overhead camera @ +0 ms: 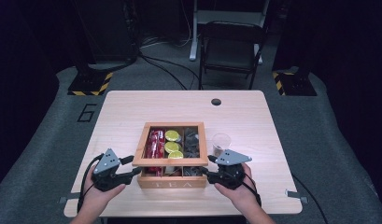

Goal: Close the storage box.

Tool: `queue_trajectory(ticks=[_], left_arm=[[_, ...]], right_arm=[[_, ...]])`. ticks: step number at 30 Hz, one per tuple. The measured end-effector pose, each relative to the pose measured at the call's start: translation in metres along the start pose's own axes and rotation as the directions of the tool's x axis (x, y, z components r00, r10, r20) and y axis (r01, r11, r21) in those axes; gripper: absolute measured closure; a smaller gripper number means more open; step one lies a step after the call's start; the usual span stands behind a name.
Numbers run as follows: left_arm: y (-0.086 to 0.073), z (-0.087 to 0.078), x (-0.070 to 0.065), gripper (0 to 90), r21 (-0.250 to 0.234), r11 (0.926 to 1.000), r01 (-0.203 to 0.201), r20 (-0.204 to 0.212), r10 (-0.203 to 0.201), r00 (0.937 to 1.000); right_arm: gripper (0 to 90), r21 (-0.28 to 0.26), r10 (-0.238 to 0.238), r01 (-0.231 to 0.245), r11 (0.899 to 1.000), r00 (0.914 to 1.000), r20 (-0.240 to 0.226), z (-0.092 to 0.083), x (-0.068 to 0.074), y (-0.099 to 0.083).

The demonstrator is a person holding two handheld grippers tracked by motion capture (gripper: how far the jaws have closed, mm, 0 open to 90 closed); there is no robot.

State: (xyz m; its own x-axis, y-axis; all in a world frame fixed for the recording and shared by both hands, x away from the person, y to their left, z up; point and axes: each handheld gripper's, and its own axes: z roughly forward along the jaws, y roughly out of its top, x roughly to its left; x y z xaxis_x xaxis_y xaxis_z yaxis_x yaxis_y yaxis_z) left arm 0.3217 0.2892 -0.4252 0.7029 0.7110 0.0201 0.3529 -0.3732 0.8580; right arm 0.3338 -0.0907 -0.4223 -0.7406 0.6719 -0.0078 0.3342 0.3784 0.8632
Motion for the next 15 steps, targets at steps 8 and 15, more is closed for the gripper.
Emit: queue_trajectory(ticks=[8, 15], left_arm=[[-0.01, 0.004, -0.002, 47.9, 0.003, 1.0, -0.005, 0.001, 0.005, 1.0], [-0.017, 0.007, -0.004, 48.0, 0.019, 0.9997, -0.014, 0.005, 0.014, 0.9999]], right_arm=[[48.2, 0.003, -0.012, 0.012, 1.0, 0.9999, 0.003, 0.003, 0.003, -0.01], [48.2, 0.016, 0.012, -0.011, 1.0, 0.9998, -0.017, 0.006, 0.003, -0.018]])
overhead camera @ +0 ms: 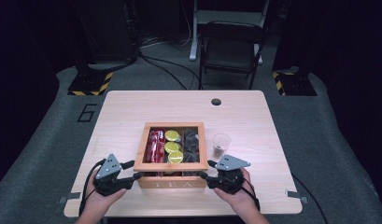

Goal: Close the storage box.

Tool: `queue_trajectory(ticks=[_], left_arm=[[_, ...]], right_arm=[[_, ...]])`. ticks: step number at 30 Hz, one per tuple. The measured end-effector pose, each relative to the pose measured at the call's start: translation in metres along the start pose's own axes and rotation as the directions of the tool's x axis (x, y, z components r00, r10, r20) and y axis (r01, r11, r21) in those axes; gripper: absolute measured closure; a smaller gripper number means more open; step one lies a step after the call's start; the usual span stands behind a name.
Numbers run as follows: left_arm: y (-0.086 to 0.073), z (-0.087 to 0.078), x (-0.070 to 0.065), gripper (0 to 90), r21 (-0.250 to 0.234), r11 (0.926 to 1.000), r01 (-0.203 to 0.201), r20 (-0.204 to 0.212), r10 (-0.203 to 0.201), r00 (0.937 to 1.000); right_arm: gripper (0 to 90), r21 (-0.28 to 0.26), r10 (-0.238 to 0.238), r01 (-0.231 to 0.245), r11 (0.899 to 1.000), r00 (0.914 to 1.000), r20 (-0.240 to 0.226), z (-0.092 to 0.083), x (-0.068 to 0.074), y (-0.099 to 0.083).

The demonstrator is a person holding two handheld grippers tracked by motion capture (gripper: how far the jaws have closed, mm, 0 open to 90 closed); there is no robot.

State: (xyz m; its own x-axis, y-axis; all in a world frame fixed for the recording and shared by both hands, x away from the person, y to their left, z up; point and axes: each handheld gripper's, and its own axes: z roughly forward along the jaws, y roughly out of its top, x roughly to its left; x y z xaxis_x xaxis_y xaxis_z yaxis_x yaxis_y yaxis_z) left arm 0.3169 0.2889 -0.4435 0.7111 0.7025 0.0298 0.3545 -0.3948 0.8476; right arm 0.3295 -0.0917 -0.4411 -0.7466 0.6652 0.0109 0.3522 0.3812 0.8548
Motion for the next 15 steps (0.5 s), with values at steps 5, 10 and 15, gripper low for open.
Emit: queue_trajectory(ticks=[5, 10, 15], left_arm=[[-0.007, 0.003, -0.001, 48.1, 0.023, 0.9997, 0.0, 0.013, -0.001, 0.9999], [-0.01, 0.005, 0.001, 48.0, 0.047, 0.9988, 0.012, 0.031, -0.013, 0.9994], [-0.012, 0.008, 0.0, 47.9, 0.063, 0.9979, 0.017, 0.037, -0.019, 0.9991]], right_arm=[[47.8, 0.033, -0.014, 0.014, 0.999, 0.9999, 0.0, 0.002, 0.003, -0.006], [47.8, 0.046, 0.002, -0.001, 0.999, 0.9998, -0.02, 0.004, 0.001, -0.009], [47.6, 0.064, 0.0, 0.001, 0.998, 0.9998, -0.019, 0.007, 0.001, -0.012]])
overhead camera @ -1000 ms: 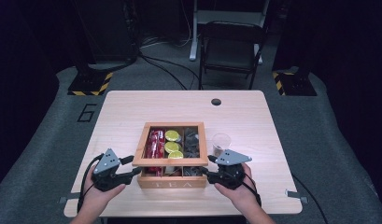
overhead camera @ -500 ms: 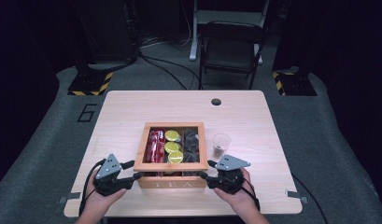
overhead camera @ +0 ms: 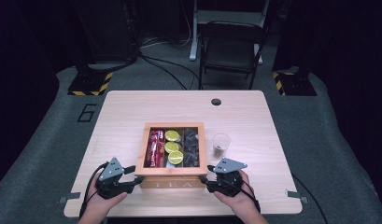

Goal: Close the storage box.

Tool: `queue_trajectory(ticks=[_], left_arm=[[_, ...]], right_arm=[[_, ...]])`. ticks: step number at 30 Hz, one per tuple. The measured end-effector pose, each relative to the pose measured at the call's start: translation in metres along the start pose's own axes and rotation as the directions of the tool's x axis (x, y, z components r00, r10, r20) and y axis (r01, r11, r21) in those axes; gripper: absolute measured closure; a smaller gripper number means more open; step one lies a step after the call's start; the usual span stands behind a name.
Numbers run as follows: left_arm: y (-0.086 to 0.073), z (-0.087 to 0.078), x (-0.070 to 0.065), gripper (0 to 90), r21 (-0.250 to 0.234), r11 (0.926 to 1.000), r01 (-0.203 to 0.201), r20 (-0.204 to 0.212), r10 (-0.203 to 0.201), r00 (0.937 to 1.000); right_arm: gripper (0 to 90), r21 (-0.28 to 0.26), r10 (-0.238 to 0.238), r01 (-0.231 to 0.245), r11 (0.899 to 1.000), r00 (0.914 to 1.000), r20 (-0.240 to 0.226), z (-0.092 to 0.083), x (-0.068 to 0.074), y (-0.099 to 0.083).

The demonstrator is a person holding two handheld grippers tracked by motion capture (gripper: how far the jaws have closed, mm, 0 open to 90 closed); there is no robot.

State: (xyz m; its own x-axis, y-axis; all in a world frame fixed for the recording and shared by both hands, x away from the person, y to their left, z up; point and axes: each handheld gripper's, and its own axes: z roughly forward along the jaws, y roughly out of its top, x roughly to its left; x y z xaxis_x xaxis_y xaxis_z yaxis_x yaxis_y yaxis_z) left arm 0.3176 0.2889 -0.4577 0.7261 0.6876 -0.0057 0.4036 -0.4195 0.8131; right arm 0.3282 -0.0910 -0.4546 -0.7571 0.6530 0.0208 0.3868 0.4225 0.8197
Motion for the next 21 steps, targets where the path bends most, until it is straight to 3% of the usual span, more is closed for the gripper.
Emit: queue_trajectory(ticks=[3, 6, 8, 10, 18, 21], left_arm=[[-0.0004, 0.0008, 0.0001, 47.8, 0.01, 0.9999, -0.002, 0.003, 0.002, 1.0], [-0.0014, 0.0033, 0.0, 47.5, 0.066, 0.9977, -0.014, 0.02, 0.013, 0.9997], [-0.0026, 0.004, 0.0, 46.7, 0.072, 0.9973, -0.015, 0.03, 0.013, 0.9995], [-0.0019, 0.0019, 0.0034, 40.5, 0.057, 0.9981, 0.022, 0.062, -0.026, 0.9978], [0.0005, -0.0001, 0.0044, 36.9, 0.031, 0.9995, 0.012, 0.049, -0.013, 0.9987], [0.0016, -0.0041, 0.0086, 37.6, 0.015, 0.9995, 0.028, 0.047, -0.029, 0.9985]], right_arm=[[46.9, 0.014, -0.013, 0.013, 1.0, 0.9998, -0.014, 0.0006, -0.001, -0.0005], [46.2, 0.022, 0.004, -0.003, 1.0, 0.9994, -0.035, 0.0014, -0.0034, -0.0015], [46.9, 0.021, 0.024, -0.023, 1.0, 0.9987, -0.046, 0.0009, -0.0038, -0.0016], [47.0, 0.01, 0.024, -0.024, 1.0, 0.9979, -0.061, -0.0006, -0.0062, -0.0009], [42.9, 0.001, 0.017, -0.017, 1.0, 0.9985, -0.053, 0.0004, -0.0075, -0.0002], [42.9, -0.011, 0.02, -0.02, 1.0, 0.9992, -0.036, -0.0026, -0.0097, 0.0012]])
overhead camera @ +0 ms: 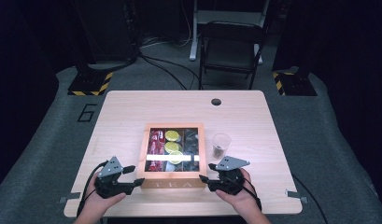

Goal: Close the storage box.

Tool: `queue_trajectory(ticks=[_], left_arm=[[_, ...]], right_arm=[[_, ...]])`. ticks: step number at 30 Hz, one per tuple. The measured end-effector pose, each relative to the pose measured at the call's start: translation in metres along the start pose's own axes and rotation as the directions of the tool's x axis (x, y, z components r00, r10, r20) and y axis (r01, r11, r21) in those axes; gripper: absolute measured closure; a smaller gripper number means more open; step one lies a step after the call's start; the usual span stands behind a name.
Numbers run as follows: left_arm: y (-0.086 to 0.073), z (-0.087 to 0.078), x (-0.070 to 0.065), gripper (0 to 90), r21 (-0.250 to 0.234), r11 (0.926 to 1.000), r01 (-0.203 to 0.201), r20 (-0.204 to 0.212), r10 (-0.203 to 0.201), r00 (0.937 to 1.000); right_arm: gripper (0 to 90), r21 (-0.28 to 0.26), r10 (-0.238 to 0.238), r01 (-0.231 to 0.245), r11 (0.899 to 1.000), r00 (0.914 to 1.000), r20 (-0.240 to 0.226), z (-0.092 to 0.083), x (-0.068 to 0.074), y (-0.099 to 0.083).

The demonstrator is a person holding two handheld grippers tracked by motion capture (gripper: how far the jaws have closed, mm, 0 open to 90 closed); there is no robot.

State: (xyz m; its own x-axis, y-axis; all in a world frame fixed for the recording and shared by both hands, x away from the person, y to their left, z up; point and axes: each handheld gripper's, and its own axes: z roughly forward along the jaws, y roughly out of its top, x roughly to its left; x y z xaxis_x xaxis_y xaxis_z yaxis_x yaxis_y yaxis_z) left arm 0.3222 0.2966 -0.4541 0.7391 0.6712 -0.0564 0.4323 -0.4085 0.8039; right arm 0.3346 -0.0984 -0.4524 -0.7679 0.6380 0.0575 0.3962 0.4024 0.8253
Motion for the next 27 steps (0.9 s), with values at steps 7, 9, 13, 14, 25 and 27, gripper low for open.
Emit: queue_trajectory(ticks=[7, 9, 13, 14, 25, 27], left_arm=[[0.0, -0.009, 0.01, 39.3, -0.055, 0.9979, 0.033, -0.047, -0.035, 0.9983], [-0.001, -0.012, 0.016, 39.4, -0.064, 0.9973, 0.037, -0.062, -0.041, 0.9973], [-0.003, -0.013, 0.025, 39.8, -0.063, 0.9966, 0.053, -0.077, -0.057, 0.9954], [-0.003, -0.013, 0.028, 39.9, -0.065, 0.9965, 0.053, -0.087, -0.058, 0.9945], [-0.011, -0.007, 0.052, 40.0, -0.053, 0.9907, 0.125, -0.117, -0.131, 0.9845], [-0.011, -0.007, 0.054, 40.0, -0.061, 0.9894, 0.132, -0.118, -0.138, 0.9833]], right_arm=[[42.9, -0.023, 0.037, -0.037, 0.999, 0.9987, 0.035, -0.006, -0.008, 0.001], [42.9, -0.032, 0.05, -0.049, 0.998, 0.9972, 0.056, -0.009, -0.012, -0.001], [42.9, -0.034, 0.057, -0.055, 0.998, 0.9958, 0.072, -0.011, -0.017, -0.004], [42.9, -0.034, 0.07, -0.068, 0.997, 0.9944, 0.078, -0.011, -0.017, -0.004], [42.9, -0.009, 0.102, -0.101, 0.995, 0.9875, 0.12, -0.015, -0.028, -0.015], [41.2, -0.041, 0.092, -0.089, 0.995, 0.9923, 0.083, -0.018, -0.024, -0.014]])
